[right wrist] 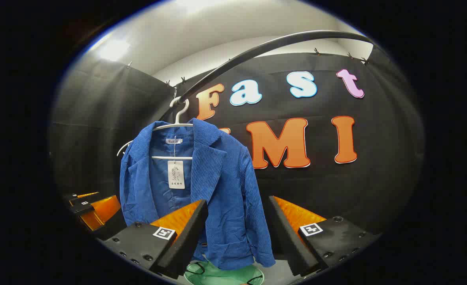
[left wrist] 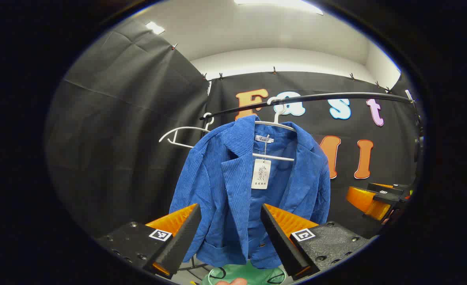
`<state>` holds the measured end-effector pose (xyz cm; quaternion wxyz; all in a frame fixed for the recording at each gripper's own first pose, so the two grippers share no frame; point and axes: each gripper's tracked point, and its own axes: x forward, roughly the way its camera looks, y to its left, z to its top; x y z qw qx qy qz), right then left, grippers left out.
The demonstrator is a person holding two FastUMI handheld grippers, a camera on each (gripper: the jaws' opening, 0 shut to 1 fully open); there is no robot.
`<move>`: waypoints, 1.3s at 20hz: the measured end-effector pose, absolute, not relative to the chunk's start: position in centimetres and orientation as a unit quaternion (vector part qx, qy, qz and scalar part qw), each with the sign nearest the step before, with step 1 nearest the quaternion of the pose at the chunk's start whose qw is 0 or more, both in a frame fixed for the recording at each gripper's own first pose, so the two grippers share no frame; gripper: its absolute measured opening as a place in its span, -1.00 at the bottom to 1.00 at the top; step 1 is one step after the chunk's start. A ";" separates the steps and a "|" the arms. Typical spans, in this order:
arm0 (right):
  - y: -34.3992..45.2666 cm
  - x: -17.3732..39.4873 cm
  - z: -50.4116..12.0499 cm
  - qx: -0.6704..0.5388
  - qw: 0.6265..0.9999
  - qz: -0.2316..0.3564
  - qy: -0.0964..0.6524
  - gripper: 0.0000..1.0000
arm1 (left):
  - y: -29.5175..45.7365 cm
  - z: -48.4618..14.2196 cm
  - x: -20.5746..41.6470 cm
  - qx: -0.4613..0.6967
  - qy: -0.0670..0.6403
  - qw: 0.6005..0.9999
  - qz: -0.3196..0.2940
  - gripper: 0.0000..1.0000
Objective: Grasp the clothes on the hanger with both hands and then place them into the laundry hamper below.
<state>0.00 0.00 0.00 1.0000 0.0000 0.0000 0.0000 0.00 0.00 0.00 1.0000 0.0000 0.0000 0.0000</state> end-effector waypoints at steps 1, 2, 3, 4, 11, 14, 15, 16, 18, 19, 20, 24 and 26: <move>0.1 0.0 0.1 -0.001 1.000 0.001 -0.001 0.83 | 0.0 0.1 0.0 -0.001 -0.001 1.000 0.001 0.83; 0.2 0.0 0.2 -0.002 1.000 0.001 -0.002 0.82 | 0.1 0.1 -0.1 -0.002 -0.001 1.000 0.003 0.83; 0.2 -0.1 0.3 -0.003 1.000 0.002 -0.003 0.82 | 0.2 0.2 -0.1 -0.003 -0.001 1.000 0.005 0.83; 0.3 -0.1 0.4 -0.004 1.000 0.003 -0.003 0.97 | 0.3 0.3 -0.3 -0.003 -0.001 1.000 0.008 0.89; 0.9 -0.1 0.3 -0.004 1.000 0.013 0.000 0.98 | 0.6 1.0 -0.7 0.005 -0.006 1.000 0.020 0.83; 0.9 -0.1 0.4 -0.005 1.000 0.014 -0.002 0.97 | 0.5 1.4 -0.9 0.012 -0.012 1.000 0.022 0.83; 0.9 -0.2 0.5 -0.006 1.000 0.014 -0.003 0.97 | 0.5 1.5 -0.9 0.012 -0.013 1.000 0.020 0.83; 0.9 -0.2 0.5 -0.006 1.000 0.013 -0.004 0.97 | 0.5 1.6 -1.0 0.012 -0.014 1.000 0.019 0.83; 0.8 -0.4 0.5 -0.005 1.000 0.012 -0.004 0.97 | 0.5 1.6 -1.0 0.013 -0.014 1.000 0.016 0.83; 0.8 -0.5 0.5 -0.004 1.000 0.012 -0.004 0.97 | 0.5 1.7 -1.0 0.014 -0.015 1.000 0.015 0.83; 0.7 -0.7 0.5 -0.003 1.000 0.012 -0.005 0.97 | 0.5 1.8 -1.1 0.014 -0.016 1.000 0.015 0.89; 0.6 -1.2 0.2 -0.001 1.000 0.014 -0.003 0.97 | 0.7 2.1 -1.8 0.012 -0.021 1.000 0.019 0.89; 0.7 -1.5 0.4 0.002 1.000 0.018 -0.008 0.97 | 0.9 2.5 -2.4 0.017 -0.027 0.999 0.025 0.83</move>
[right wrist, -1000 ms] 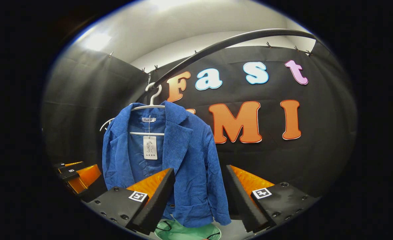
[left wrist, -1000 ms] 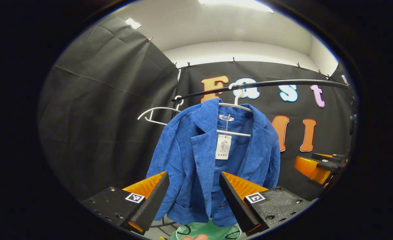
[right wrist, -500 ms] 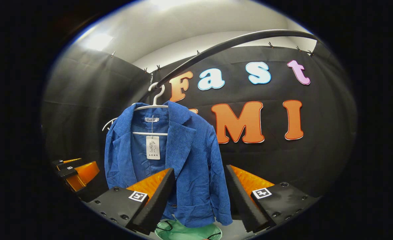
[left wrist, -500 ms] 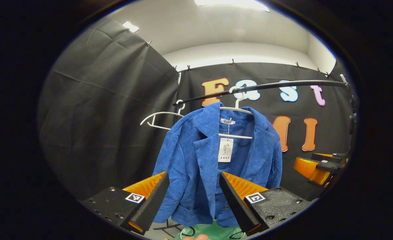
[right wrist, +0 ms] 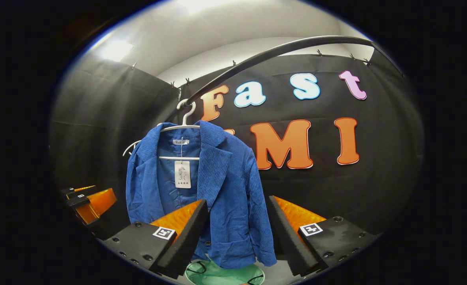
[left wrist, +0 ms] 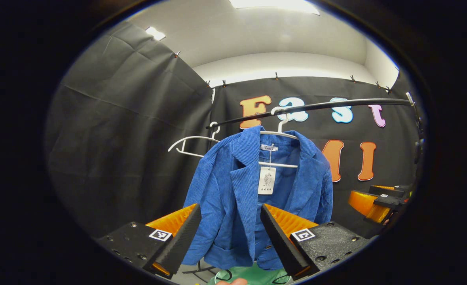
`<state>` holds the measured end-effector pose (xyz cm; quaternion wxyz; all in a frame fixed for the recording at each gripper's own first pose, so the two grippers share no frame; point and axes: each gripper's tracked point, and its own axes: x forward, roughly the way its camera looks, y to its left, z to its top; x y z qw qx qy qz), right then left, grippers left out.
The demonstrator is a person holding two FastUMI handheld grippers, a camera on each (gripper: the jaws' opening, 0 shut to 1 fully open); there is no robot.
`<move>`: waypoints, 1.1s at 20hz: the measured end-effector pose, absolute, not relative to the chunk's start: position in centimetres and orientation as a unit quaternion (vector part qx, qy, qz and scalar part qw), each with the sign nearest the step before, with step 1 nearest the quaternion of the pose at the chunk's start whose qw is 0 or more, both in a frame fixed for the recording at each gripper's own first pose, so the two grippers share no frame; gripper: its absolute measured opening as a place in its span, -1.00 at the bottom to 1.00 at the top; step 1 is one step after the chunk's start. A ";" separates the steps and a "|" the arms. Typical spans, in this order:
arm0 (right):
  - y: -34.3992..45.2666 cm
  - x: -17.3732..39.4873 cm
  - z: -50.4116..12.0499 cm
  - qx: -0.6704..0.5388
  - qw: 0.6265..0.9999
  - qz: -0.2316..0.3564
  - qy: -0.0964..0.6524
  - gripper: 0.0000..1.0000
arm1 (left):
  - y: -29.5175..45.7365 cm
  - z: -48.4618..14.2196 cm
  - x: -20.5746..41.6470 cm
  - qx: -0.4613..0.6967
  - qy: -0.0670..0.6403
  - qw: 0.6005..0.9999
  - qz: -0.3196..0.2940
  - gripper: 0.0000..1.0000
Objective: Grasp the clothes on the hanger with both hands and then place them into the laundry hamper below.
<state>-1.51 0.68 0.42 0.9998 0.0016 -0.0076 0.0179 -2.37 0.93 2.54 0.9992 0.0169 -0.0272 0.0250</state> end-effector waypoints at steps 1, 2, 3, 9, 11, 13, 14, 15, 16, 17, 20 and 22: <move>0.7 -1.5 0.5 0.001 1.000 0.019 -0.011 0.97 | 1.0 2.8 -2.7 0.019 -0.031 0.999 0.029 0.83; 0.7 -1.4 0.6 0.000 1.000 0.021 -0.012 0.98 | 1.2 2.9 -2.8 0.019 -0.033 0.999 0.033 0.89; 0.8 -1.3 0.7 0.000 1.000 0.023 -0.013 0.98 | 1.3 2.9 -2.9 0.018 -0.034 0.999 0.035 0.89; 3.6 2.4 1.5 -0.006 0.999 0.050 -0.017 0.97 | 3.0 2.8 -2.5 0.009 -0.030 0.998 0.053 0.83; 5.1 4.8 1.0 -0.017 0.998 0.052 -0.009 0.97 | 3.7 2.7 -2.5 0.007 -0.027 0.998 0.059 0.89; 6.8 7.1 0.2 -0.029 0.998 0.061 0.001 0.97 | 4.6 3.0 -2.5 0.015 -0.027 0.997 0.067 0.89; 7.6 8.5 -0.2 -0.038 0.997 0.061 0.002 0.83 | 5.3 3.2 -2.5 0.019 -0.029 0.997 0.072 0.83; 8.2 9.7 -0.6 -0.045 0.997 0.058 0.002 0.97 | 5.9 3.3 -2.6 0.022 -0.031 0.996 0.078 0.82; 8.7 11.1 -1.2 -0.049 0.997 0.051 0.005 0.97 | 6.4 3.4 -2.8 0.025 -0.033 0.996 0.084 0.82; 8.7 12.3 -2.1 -0.054 0.998 0.035 0.015 0.83 | 7.1 3.5 -3.0 0.028 -0.034 0.995 0.092 0.82; 9.2 15.8 -4.7 -0.040 0.998 0.007 0.040 0.83 | 9.5 3.6 -3.8 0.041 -0.035 0.991 0.120 0.83; 8.5 17.4 -6.0 -0.039 0.998 -0.014 0.048 0.93 | 10.6 3.8 -4.5 0.049 -0.037 0.989 0.134 0.83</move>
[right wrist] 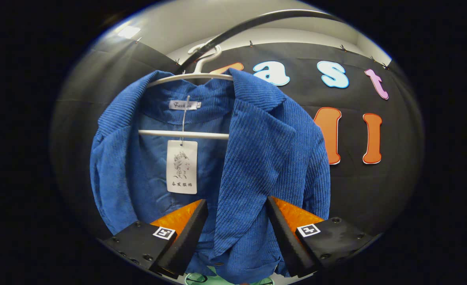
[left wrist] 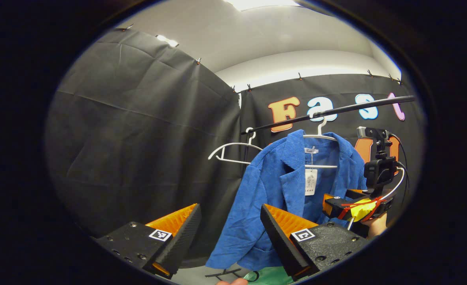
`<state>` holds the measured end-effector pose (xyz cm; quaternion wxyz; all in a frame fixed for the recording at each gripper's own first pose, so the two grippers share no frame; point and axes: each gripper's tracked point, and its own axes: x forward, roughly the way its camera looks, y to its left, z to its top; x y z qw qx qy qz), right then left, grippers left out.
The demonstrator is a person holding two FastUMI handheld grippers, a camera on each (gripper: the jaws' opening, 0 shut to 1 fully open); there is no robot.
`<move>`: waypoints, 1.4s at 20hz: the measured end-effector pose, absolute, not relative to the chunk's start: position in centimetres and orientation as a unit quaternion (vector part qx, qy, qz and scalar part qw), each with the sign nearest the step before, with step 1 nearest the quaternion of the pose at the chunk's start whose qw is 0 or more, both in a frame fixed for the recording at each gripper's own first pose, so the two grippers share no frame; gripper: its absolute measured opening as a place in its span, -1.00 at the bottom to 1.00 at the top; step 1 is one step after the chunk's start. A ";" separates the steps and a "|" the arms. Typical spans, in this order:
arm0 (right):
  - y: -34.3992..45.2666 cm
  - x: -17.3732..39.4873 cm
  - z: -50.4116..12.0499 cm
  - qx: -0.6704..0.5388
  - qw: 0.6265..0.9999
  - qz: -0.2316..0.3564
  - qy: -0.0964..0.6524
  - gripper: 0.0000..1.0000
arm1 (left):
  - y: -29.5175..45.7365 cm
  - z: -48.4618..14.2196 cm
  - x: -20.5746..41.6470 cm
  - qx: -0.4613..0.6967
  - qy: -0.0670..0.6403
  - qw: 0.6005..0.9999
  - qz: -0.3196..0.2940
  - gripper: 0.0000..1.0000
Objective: Grasp the clothes on the hanger with both hands and then place them into the laundry hamper below.
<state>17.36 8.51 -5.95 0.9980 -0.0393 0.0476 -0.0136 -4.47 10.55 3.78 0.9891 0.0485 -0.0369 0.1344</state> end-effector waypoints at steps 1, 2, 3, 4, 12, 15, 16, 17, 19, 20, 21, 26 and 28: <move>8.0 18.1 -6.6 -0.039 0.998 -0.026 0.052 0.93 | 10.9 3.8 -4.7 0.050 -0.037 0.988 0.140 0.83; 7.3 18.8 -7.2 -0.038 0.997 -0.040 0.057 0.93 | 11.3 3.7 -4.7 0.050 -0.036 0.988 0.144 0.83; 6.6 19.2 -7.7 -0.035 0.996 -0.050 0.062 0.93 | 11.6 3.5 -4.6 0.050 -0.034 0.987 0.147 0.89; 5.8 19.7 -8.4 -0.033 0.996 -0.056 0.067 0.83 | 11.6 3.4 -4.6 0.048 -0.032 0.987 0.148 0.83; 3.7 16.4 -7.2 0.022 0.998 0.019 0.064 -0.61 | 7.6 1.2 -2.7 0.029 -0.011 0.995 0.093 0.84; 2.8 12.9 -4.3 0.020 0.998 0.048 0.039 -0.79 | 4.4 0.0 -1.0 0.013 -0.001 0.999 0.049 0.84; 2.1 11.9 -3.2 0.019 0.998 0.047 0.027 -0.88 | 3.6 -0.3 -0.4 0.009 0.001 0.999 0.036 0.84; 1.6 11.0 -2.1 0.018 0.998 0.048 0.018 -0.79 | 2.6 -0.5 0.4 0.005 0.002 1.000 0.023 0.84; 0.8 9.2 0.1 0.019 0.998 0.056 0.001 -0.79 | 0.7 -1.0 1.9 0.001 0.001 1.000 -0.004 0.83; 0.4 8.4 1.2 0.021 0.998 0.060 -0.009 -0.79 | -0.1 -1.1 2.8 0.001 0.001 1.000 -0.015 0.83; 0.2 7.7 2.2 0.022 0.998 0.064 -0.018 -0.79 | -0.8 -1.1 3.7 -0.002 -0.002 1.000 -0.023 0.89; 0.0 4.9 5.8 0.023 0.994 0.094 -0.044 -0.79 | -2.8 -1.8 8.3 -0.038 -0.017 0.999 -0.022 0.83; -0.3 3.9 6.7 0.020 0.993 0.099 -0.054 -0.79 | -3.3 -2.8 9.9 -0.041 -0.011 0.999 -0.016 0.89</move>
